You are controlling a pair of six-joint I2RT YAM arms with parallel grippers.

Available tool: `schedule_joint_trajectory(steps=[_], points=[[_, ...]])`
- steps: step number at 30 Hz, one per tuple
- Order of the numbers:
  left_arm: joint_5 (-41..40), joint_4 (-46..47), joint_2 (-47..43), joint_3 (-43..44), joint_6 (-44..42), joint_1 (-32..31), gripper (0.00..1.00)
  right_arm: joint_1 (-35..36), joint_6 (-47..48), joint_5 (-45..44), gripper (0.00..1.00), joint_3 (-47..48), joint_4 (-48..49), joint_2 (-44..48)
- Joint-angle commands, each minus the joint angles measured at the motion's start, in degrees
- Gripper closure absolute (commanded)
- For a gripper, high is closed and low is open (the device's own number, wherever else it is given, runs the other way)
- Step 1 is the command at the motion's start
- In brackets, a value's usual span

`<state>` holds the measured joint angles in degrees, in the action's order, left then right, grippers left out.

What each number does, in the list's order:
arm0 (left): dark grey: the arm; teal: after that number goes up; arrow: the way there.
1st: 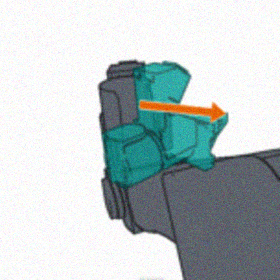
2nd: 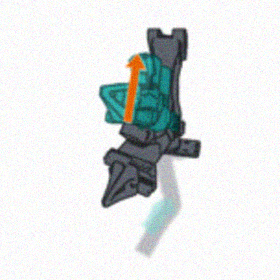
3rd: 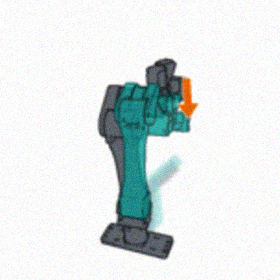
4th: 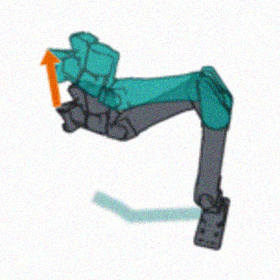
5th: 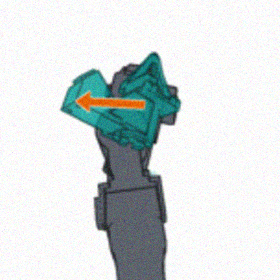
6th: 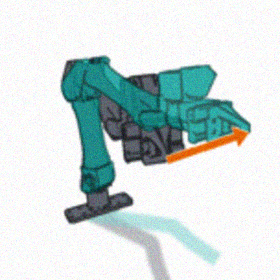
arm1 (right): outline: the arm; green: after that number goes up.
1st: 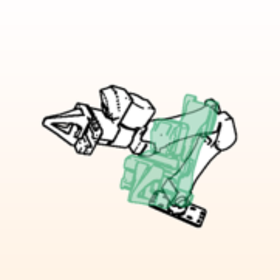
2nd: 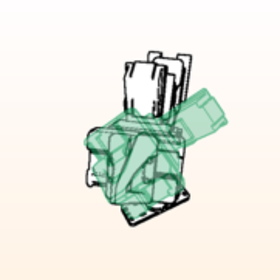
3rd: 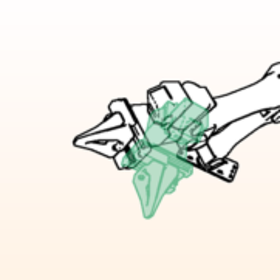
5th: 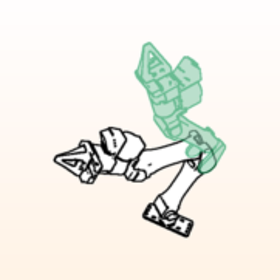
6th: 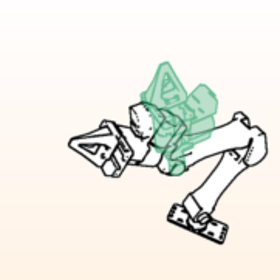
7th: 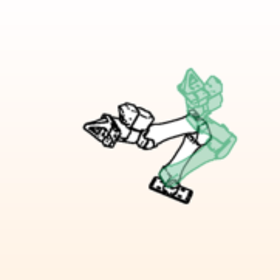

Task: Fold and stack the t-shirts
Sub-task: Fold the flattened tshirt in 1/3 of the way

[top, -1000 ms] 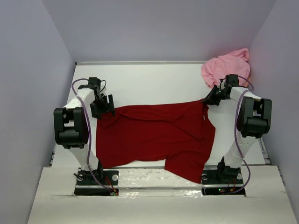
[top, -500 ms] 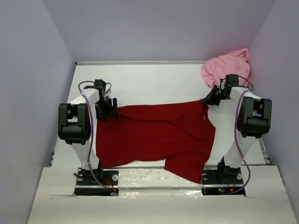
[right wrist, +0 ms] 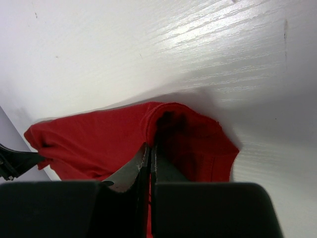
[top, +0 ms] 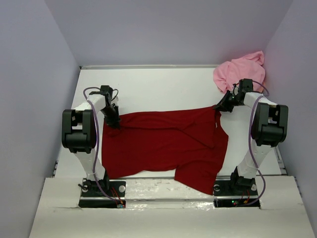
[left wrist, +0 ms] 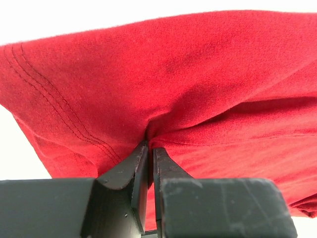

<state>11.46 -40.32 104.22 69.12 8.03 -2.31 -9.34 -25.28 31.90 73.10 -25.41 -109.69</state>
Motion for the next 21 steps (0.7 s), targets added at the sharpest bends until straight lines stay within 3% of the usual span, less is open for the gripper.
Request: schedule_joint_trajectory(steps=[1,9,13,21], points=[[-0.7,-3.0,0.2,1.0,0.3,-0.3,0.81,-0.3,0.6,-0.7,1.0,2.2,0.4,1.0],[-0.9,-6.0,0.5,3.6,0.8,-0.3,0.76,-0.3,0.8,-1.5,1.0,2.2,0.3,0.4],[-4.8,-8.6,1.3,5.3,2.8,-0.3,0.76,-0.3,0.8,-2.1,1.0,4.0,-0.3,-1.4],[-7.2,-12.1,1.6,8.6,3.8,-0.3,0.76,-0.3,0.1,-2.0,1.0,12.2,-1.0,-8.2]])
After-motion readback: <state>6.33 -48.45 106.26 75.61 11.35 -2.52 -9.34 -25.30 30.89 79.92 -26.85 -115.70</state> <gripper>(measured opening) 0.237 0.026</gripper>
